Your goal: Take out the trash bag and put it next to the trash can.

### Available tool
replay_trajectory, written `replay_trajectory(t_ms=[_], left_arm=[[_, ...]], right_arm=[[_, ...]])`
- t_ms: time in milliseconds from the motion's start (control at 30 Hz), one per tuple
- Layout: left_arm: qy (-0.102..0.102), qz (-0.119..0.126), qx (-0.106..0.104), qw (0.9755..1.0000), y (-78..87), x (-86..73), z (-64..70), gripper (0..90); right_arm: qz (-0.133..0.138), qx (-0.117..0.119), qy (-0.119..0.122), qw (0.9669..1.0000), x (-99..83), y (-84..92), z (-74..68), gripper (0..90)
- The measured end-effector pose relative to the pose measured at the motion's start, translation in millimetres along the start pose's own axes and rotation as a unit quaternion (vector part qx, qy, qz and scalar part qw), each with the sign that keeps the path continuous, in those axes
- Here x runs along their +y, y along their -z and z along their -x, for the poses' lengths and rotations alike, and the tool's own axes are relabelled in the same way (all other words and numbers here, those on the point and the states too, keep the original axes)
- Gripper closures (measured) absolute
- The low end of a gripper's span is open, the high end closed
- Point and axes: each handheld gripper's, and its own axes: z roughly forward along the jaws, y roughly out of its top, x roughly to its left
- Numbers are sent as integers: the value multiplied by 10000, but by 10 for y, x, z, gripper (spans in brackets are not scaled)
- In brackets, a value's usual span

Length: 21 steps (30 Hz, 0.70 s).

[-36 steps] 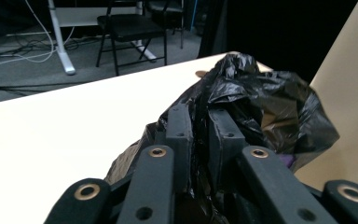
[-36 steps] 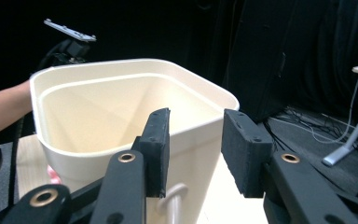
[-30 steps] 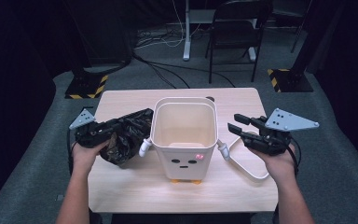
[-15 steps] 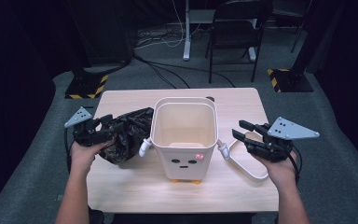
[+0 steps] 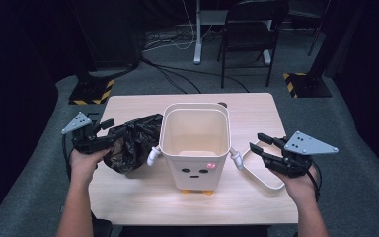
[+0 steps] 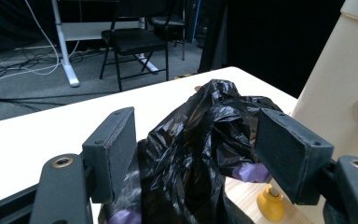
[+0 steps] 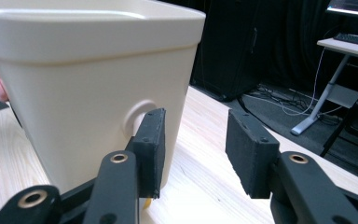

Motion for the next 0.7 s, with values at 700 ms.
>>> replay_trajectory(t_ms=[700], left_arm=[[-326, -90, 75, 9994, 56, 57, 142, 323]], right_arm=[[-513, -155, -151, 9985, -561, -145, 96, 583]])
